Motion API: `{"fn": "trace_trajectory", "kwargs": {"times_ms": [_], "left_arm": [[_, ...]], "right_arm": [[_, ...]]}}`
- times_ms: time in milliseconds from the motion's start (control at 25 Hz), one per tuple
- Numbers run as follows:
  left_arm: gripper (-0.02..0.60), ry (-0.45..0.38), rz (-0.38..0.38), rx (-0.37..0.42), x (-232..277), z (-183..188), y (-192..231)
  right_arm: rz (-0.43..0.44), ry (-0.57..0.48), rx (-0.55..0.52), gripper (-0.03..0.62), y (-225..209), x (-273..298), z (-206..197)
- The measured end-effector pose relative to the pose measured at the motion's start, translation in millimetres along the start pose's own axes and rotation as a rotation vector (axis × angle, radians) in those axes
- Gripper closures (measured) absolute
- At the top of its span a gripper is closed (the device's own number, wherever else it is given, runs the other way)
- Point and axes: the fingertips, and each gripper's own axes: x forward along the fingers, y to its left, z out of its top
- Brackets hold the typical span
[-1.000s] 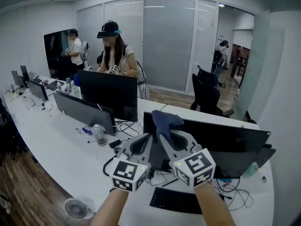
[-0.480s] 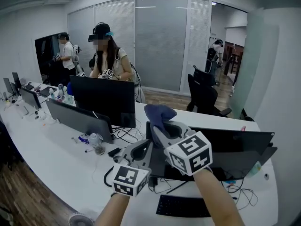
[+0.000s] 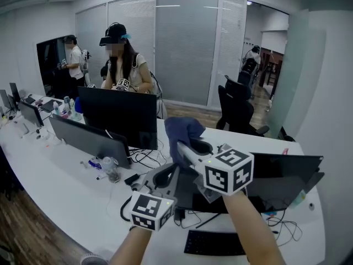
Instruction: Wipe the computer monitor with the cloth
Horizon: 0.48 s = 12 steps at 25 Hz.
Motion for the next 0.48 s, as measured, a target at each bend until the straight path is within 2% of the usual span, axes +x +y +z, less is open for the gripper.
{"fn": "trace_trajectory", "kwargs": {"times_ms": [40, 120, 240, 480], "left_arm": [[0.574, -0.011, -0.001, 0.0, 0, 2, 1], [0.574, -0.024, -0.002, 0.004, 2, 2, 3], [0.574, -0.019, -0.007, 0.008, 5, 1, 2], [0.574, -0.011, -0.008, 0.007, 4, -1, 1]], "right_arm": [[0.018, -0.013, 0.039, 0.536, -1, 1, 1], [-0.009, -0.001, 0.047, 0.536, -9, 4, -1], [-0.102, 0.06, -0.048, 0.537, -21, 6, -7], [-0.215, 0.154, -0.214, 0.537, -24, 2, -10]]}}
